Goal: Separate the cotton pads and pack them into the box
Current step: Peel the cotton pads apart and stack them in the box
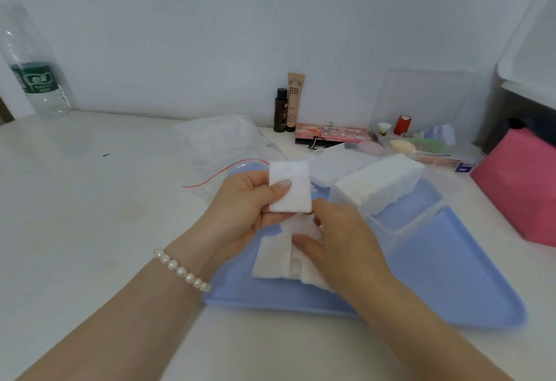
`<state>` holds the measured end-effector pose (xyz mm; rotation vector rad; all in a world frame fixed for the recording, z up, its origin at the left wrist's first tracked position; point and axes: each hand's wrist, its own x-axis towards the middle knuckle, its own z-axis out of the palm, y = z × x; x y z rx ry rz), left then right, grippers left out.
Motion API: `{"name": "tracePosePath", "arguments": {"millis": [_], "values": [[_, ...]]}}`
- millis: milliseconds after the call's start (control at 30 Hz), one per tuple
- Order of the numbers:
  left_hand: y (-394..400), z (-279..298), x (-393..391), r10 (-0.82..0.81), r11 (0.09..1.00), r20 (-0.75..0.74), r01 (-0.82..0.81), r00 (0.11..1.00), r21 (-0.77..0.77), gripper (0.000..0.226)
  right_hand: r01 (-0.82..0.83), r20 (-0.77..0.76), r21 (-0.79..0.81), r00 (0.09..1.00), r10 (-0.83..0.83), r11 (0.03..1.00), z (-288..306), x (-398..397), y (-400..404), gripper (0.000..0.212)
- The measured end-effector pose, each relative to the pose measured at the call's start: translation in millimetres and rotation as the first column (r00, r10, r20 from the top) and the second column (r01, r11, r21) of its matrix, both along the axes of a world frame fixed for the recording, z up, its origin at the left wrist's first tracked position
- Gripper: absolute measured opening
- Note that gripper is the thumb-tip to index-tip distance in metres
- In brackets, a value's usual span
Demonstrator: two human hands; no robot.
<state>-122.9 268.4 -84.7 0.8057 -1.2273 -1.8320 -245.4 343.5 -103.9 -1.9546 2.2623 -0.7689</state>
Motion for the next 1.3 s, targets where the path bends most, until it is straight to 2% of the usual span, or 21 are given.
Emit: {"name": "tracePosePath", "arguments": {"millis": [67,167,267,333,367,400,467,500,533,567,667,867,1067,1200,1300], "values": [[-0.1,-1.4,-0.4,-0.002,1.000,-0.001,0.002,1.000,0.007,0.015,-0.015,0.042,-0.033,0.999,0.016,0.999,-1.8,2.7,0.7,0.016],[-1.5,-2.7,-0.7,0.013,1.000,-0.013,-0.013,1.000,0.021,0.015,0.004,0.073,-0.239,0.997,0.013,0.971,-3.4,-1.7,4.1,0.022],[-1.4,-2.8,-1.9,0.030,0.999,-0.046,-0.028,0.998,0.046,0.016,0.117,0.276,-0.395,0.961,-0.004,0.911,10.2,-12.1,12.2,0.024],[-0.3,-4.2,-3.6,0.049,0.998,-0.036,-0.048,0.998,0.047,0.017,0.184,0.406,-0.504,0.913,0.043,0.844,25.4,-17.2,20.2,0.027],[0.8,-5.2,-4.9,0.055,0.997,-0.023,-0.054,0.998,0.046,0.018,0.226,0.505,-0.536,0.858,0.095,0.813,32.0,-19.0,23.5,0.031],[2.4,-6.3,-6.7,0.054,0.997,-0.012,-0.054,0.998,0.051,0.019,0.262,0.643,-0.534,0.743,0.185,0.804,37.5,-18.8,26.3,0.032],[7.6,-9.2,-11.1,0.028,0.997,-0.011,-0.028,1.000,0.076,0.019,0.266,0.862,-0.448,0.382,0.334,0.853,40.8,-13.5,27.6,0.018],[10.4,-11.0,-13.2,0.008,0.996,-0.018,-0.006,1.000,0.087,0.020,0.247,0.908,-0.394,0.254,0.333,0.885,39.2,-8.9,27.0,0.012],[13.3,-12.8,-15.2,-0.014,0.995,-0.025,0.017,1.000,0.093,0.022,0.235,0.931,-0.345,0.205,0.301,0.909,35.2,-5.2,25.7,0.010],[15.0,-14.5,-16.4,-0.034,0.995,-0.031,0.037,0.999,0.095,0.025,0.238,0.945,-0.301,0.207,0.254,0.924,31.5,-1.4,23.6,0.009],[18.9,-15.7,-18.9,-0.086,0.992,-0.042,0.089,0.995,0.090,0.028,0.288,0.943,-0.216,0.308,0.123,0.933,23.8,4.6,20.4,0.017],[19.3,-9.6,-15.6,-0.113,0.984,-0.082,0.123,0.990,0.127,0.028,0.309,0.899,-0.247,0.426,0.099,0.918,24.2,4.3,20.5,0.013],[16.3,-7.9,-13.8,-0.134,0.977,-0.126,0.152,0.983,0.149,0.036,0.299,0.887,-0.236,0.455,0.080,0.925,23.8,4.4,21.1,0.011],[17.2,-8.0,-14.6,-0.176,0.974,-0.138,0.193,0.975,0.122,0.052,0.295,0.887,-0.239,0.453,0.084,0.925,22.0,3.5,20.5,0.010],[19.7,-9.7,-13.6,-0.192,0.980,-0.100,0.196,0.976,0.030,0.030,0.261,0.875,-0.252,0.472,0.104,0.932,20.7,2.3,19.6,0.010]]}}
